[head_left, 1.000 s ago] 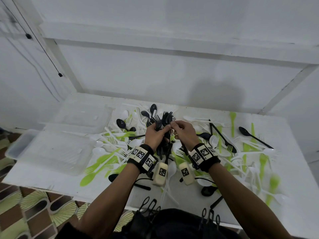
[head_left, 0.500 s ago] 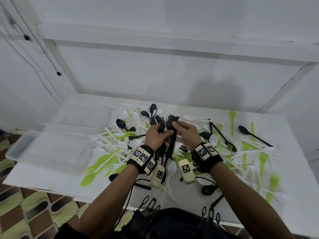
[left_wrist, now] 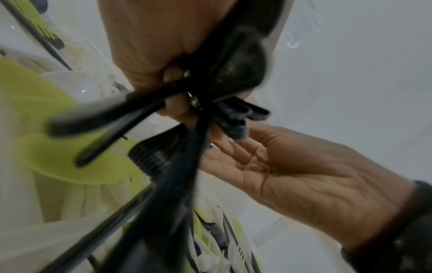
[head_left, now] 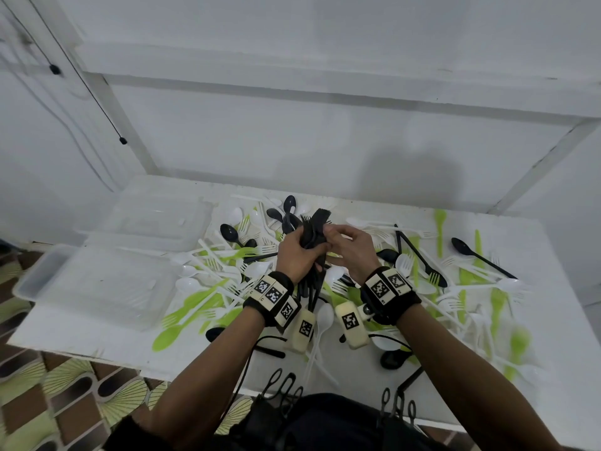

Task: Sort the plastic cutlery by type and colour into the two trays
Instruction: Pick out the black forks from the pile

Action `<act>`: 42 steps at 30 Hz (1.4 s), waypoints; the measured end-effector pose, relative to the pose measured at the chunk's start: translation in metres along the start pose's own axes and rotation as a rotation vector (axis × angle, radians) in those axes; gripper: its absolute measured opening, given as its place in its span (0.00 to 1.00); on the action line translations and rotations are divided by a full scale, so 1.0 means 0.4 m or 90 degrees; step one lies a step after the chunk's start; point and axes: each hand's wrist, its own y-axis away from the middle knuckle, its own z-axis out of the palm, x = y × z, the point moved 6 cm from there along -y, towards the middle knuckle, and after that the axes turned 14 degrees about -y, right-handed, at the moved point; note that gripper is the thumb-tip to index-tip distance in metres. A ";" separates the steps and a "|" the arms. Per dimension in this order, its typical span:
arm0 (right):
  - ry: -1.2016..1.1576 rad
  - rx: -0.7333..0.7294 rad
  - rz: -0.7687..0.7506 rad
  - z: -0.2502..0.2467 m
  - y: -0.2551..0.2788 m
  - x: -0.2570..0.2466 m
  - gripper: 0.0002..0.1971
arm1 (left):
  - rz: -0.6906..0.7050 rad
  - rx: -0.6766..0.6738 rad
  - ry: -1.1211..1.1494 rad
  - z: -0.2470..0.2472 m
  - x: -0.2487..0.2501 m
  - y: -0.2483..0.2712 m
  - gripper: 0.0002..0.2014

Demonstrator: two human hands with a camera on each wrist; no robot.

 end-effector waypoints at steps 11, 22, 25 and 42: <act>-0.015 -0.150 0.117 0.030 0.012 -0.022 0.16 | 0.021 -0.146 0.063 -0.017 0.028 0.003 0.16; -0.033 0.051 0.027 0.005 -0.022 -0.033 0.19 | 0.034 -0.055 -0.123 -0.001 0.021 0.001 0.08; -0.008 0.065 -0.017 0.008 -0.025 -0.033 0.22 | 0.034 -0.053 -0.177 0.007 0.020 0.004 0.11; 0.052 -0.093 -0.106 0.002 -0.004 -0.101 0.13 | -0.095 0.126 0.172 -0.088 -0.019 -0.030 0.18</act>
